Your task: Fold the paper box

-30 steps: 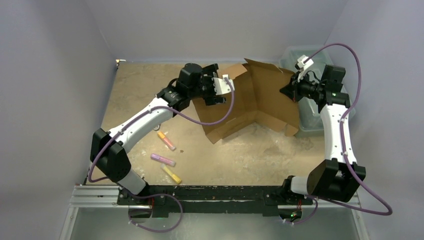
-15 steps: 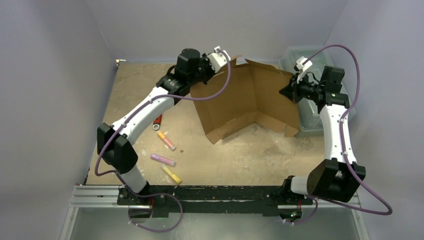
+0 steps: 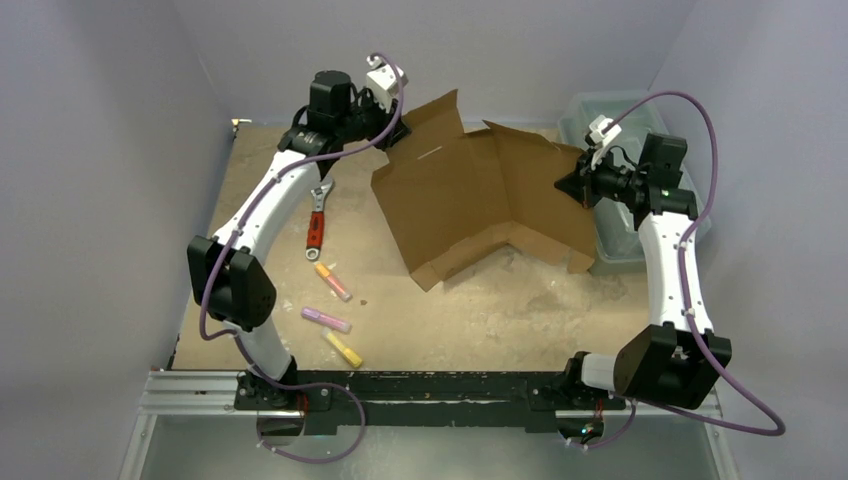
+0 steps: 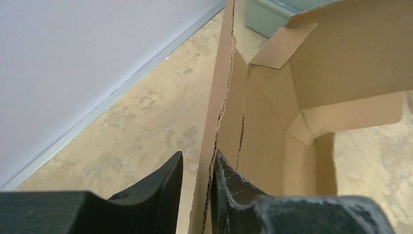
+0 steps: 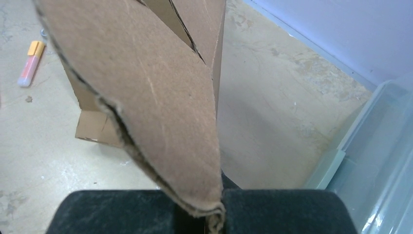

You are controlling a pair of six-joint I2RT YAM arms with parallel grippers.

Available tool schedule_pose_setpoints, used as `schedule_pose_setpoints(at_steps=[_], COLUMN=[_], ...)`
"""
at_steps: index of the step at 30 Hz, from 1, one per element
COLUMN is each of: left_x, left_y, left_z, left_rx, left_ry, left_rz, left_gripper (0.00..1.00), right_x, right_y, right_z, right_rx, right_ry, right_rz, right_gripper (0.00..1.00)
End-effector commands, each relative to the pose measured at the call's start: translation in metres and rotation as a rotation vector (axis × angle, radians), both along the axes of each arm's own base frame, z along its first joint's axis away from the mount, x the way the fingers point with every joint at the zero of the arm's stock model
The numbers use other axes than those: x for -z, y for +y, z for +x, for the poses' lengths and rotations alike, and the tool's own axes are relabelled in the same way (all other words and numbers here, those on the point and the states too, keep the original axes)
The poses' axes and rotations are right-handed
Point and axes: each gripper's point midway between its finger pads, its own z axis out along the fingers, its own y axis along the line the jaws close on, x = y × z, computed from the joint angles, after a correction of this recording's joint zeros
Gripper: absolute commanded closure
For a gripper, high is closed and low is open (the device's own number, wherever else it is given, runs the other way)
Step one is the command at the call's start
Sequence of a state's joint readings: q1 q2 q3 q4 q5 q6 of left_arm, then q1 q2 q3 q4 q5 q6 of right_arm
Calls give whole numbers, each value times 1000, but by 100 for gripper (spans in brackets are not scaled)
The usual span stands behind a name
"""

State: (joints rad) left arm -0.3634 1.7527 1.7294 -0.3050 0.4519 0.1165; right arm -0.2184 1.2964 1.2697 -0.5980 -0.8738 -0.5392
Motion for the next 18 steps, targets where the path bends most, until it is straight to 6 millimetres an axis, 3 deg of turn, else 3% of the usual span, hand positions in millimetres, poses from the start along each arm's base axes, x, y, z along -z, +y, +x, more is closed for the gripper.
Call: schedule_pose_setpoints(at_steps=[1,4,9,12,16,18], left_x=[-17,-7,-61,-81,-79,-64], left_y=[-10,0,42,59,76,90], left_z=[-18,-27,-42,-61,-91,-108], left_rx=[105,97,33,26,-35,-107], left_ry=[2,40,91,90,69,63], left_rz=[-84,-127,-458,-537,-542,-516], left_gripper=[71,58,39,33,24,23], right_x=[-26,-27,-24,-26,-30,-32], right_y=[7,6,1,2,3,4], right_z=[3,8,17,19,21,22], right_rx=[-25,12,52,60,66,66], right_ry=[-71,-66,-53,-58,-55,-54], right_rz=[-1,-14,-30,-30,-26,-26], right_gripper=[100,100,100,100,100,100])
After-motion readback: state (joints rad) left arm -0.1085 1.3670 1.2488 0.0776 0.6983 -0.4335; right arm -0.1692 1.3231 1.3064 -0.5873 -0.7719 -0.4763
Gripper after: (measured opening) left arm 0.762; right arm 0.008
